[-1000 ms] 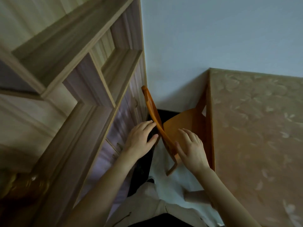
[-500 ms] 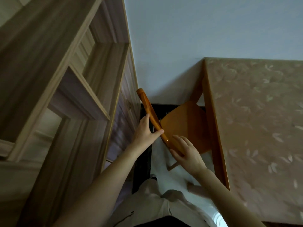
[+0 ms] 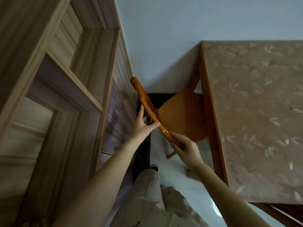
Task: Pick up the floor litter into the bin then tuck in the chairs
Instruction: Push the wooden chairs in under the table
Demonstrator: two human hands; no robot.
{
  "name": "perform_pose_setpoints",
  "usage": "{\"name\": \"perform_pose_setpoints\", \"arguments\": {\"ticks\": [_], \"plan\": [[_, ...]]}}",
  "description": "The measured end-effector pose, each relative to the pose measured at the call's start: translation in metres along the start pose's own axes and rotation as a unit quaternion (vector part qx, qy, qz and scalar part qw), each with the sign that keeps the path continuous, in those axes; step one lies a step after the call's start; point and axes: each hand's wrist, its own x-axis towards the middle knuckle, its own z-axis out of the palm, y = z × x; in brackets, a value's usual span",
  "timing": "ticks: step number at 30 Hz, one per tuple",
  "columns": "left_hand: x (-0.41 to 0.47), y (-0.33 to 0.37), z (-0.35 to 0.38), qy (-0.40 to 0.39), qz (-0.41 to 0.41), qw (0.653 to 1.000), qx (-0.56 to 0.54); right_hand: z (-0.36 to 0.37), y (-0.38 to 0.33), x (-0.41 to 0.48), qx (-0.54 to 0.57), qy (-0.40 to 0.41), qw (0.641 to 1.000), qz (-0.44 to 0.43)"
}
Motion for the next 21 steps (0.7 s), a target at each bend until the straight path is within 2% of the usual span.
{"name": "perform_pose_setpoints", "arguments": {"ticks": [10,21], "plan": [[0.017,-0.008,-0.005,-0.031,0.004,0.999,-0.013,0.007,0.003,0.004,-0.013,0.027,0.999,0.014],[0.042,0.013,-0.014,-0.049,0.014,0.999,0.01,0.018,-0.003,0.025,-0.003,0.052,0.998,0.022]]}}
